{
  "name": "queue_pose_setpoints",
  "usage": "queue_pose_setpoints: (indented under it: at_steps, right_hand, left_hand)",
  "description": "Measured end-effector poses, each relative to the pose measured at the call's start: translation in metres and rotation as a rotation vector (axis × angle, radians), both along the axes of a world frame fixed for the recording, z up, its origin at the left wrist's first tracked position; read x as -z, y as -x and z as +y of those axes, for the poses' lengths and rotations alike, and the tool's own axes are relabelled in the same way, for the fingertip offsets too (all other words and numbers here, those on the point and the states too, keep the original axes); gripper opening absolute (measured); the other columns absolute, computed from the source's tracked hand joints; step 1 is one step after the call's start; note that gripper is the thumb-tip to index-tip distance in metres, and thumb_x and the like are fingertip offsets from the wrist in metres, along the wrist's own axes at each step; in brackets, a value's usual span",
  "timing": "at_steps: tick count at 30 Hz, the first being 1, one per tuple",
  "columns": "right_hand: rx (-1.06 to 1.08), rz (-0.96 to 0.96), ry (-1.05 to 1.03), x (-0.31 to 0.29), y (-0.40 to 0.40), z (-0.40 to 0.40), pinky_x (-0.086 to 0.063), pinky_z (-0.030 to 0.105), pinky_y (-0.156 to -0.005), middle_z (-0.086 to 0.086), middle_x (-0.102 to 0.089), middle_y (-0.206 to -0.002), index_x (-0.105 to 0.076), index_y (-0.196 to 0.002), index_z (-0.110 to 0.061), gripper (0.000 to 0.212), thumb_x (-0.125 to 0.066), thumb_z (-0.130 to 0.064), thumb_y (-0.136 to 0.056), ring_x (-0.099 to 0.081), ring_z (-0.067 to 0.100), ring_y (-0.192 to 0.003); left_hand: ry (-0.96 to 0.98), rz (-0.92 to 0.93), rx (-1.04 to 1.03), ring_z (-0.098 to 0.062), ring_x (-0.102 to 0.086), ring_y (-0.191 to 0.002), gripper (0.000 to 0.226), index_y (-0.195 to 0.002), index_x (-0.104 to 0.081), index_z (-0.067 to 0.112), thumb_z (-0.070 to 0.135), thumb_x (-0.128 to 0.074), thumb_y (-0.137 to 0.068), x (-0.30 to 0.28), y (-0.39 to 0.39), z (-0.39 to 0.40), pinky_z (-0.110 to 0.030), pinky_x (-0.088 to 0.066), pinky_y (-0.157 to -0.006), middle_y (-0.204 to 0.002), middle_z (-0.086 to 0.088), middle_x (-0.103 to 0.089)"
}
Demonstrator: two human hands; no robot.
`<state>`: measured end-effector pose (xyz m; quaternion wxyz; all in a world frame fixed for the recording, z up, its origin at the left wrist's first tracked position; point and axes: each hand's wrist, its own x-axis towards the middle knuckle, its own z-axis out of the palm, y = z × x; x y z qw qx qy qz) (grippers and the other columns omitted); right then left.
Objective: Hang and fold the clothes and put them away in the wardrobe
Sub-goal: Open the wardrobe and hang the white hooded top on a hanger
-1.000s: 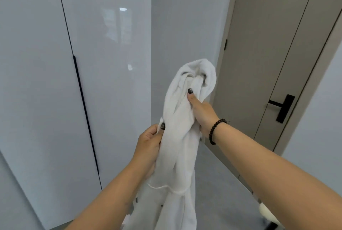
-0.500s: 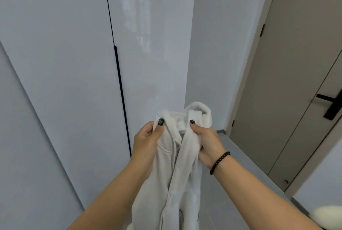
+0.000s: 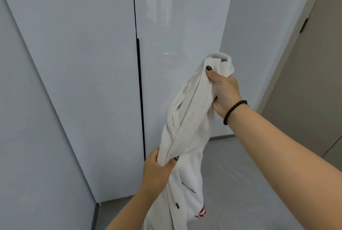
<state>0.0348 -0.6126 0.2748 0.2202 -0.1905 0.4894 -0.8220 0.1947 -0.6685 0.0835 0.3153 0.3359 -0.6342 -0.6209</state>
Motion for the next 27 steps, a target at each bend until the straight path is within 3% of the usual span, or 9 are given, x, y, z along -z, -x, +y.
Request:
queue_pose_setpoints:
  at_steps: [3,9,11,12,15,20,23,25,27]
  right_hand:
    - [0.001,0.137,-0.175,0.018,0.059,-0.001,-0.056,0.038,-0.085,0.006,-0.070,-0.110,-0.061,-0.116,-0.010,0.036,-0.072,-0.014,-0.083,-0.068,0.021,-0.099]
    - [-0.244,0.257,-0.868,0.074,0.146,-0.004,-0.053,0.030,-0.069,0.014,-0.067,-0.099,-0.061,-0.094,-0.006,0.025,-0.071,-0.025,-0.082,-0.064,0.022,-0.082]
    - [-0.294,0.554,-1.210,0.082,0.156,-0.013,-0.047,0.029,-0.077,0.016,-0.057,-0.102,-0.057,-0.095,-0.010,0.036,-0.071,-0.039,-0.080,-0.057,0.025,-0.090]
    - [-0.316,0.727,-1.274,0.081,0.153,-0.020,-0.044,0.028,-0.087,0.013,-0.053,-0.116,-0.055,-0.114,-0.012,0.052,-0.073,-0.043,-0.077,-0.054,0.023,-0.105]
    - [-0.535,1.018,-1.042,0.065,0.122,-0.040,-0.028,0.025,-0.109,-0.008,-0.021,-0.150,-0.013,-0.150,-0.025,0.111,-0.083,-0.045,-0.065,-0.025,0.012,-0.139]
    - [-0.662,0.947,-0.488,0.091,0.077,-0.100,-0.027,0.028,-0.116,-0.026,-0.017,-0.151,0.000,-0.150,-0.033,0.137,-0.093,-0.036,-0.050,-0.018,-0.008,-0.139]
    - [-0.536,0.742,-0.308,0.107,0.065,-0.128,-0.039,0.030,-0.109,-0.021,-0.034,-0.147,-0.023,-0.147,-0.036,0.119,-0.093,-0.026,-0.051,-0.033,-0.005,-0.134]
    - [-0.479,0.712,-0.290,0.107,0.063,-0.142,-0.047,0.021,-0.095,-0.018,-0.052,-0.130,-0.045,-0.123,-0.051,0.089,-0.092,-0.020,-0.055,-0.050,-0.003,-0.120]
    - [-0.425,0.689,-0.317,0.107,0.064,-0.155,-0.050,0.017,-0.079,-0.015,-0.063,-0.109,-0.053,-0.110,-0.037,0.068,-0.091,-0.018,-0.057,-0.060,-0.001,-0.100]
  left_hand:
    - [0.010,0.071,-0.192,-0.015,-0.056,-0.069,0.013,-0.085,-0.063,0.009,0.004,-0.073,-0.079,-0.011,0.010,-0.027,-0.014,-0.046,-0.058,-0.078,-0.006,-0.064]
    - [-0.076,0.222,-0.300,-0.016,-0.054,-0.071,0.013,-0.086,-0.065,0.008,0.002,-0.074,-0.077,-0.051,0.055,-0.066,-0.027,-0.046,-0.065,-0.076,-0.005,-0.062]
    - [-0.054,0.247,-0.320,-0.016,-0.055,-0.071,0.013,-0.086,-0.065,0.007,0.004,-0.074,-0.077,-0.064,0.072,-0.073,-0.028,-0.047,-0.066,-0.076,-0.004,-0.062]
    - [-0.043,0.263,-0.326,-0.014,-0.055,-0.070,0.013,-0.087,-0.065,0.006,0.004,-0.074,-0.077,-0.070,0.079,-0.076,-0.027,-0.048,-0.066,-0.076,-0.004,-0.062]
    - [-0.021,0.296,-0.328,-0.011,-0.055,-0.067,0.015,-0.086,-0.065,0.008,0.005,-0.075,-0.076,-0.086,0.095,-0.084,-0.024,-0.049,-0.064,-0.075,-0.001,-0.062]
    - [-0.077,0.391,-0.301,-0.023,-0.065,-0.079,0.017,-0.091,-0.066,0.013,0.000,-0.068,-0.080,-0.107,0.104,-0.107,-0.035,-0.056,-0.072,-0.088,-0.008,-0.069]
    - [-0.070,0.418,-0.233,-0.020,-0.069,-0.083,0.024,-0.095,-0.068,0.018,0.005,-0.072,-0.075,-0.114,0.104,-0.125,-0.029,-0.057,-0.066,-0.095,-0.008,-0.073]
    - [-0.040,0.403,-0.190,-0.021,-0.070,-0.084,0.033,-0.096,-0.069,0.019,0.016,-0.074,-0.063,-0.115,0.101,-0.144,-0.028,-0.056,-0.066,-0.095,-0.008,-0.073]
    - [0.007,0.366,-0.136,-0.025,-0.070,-0.089,0.045,-0.098,-0.068,0.019,0.026,-0.077,-0.054,-0.114,0.097,-0.162,-0.032,-0.057,-0.070,-0.098,-0.010,-0.073]
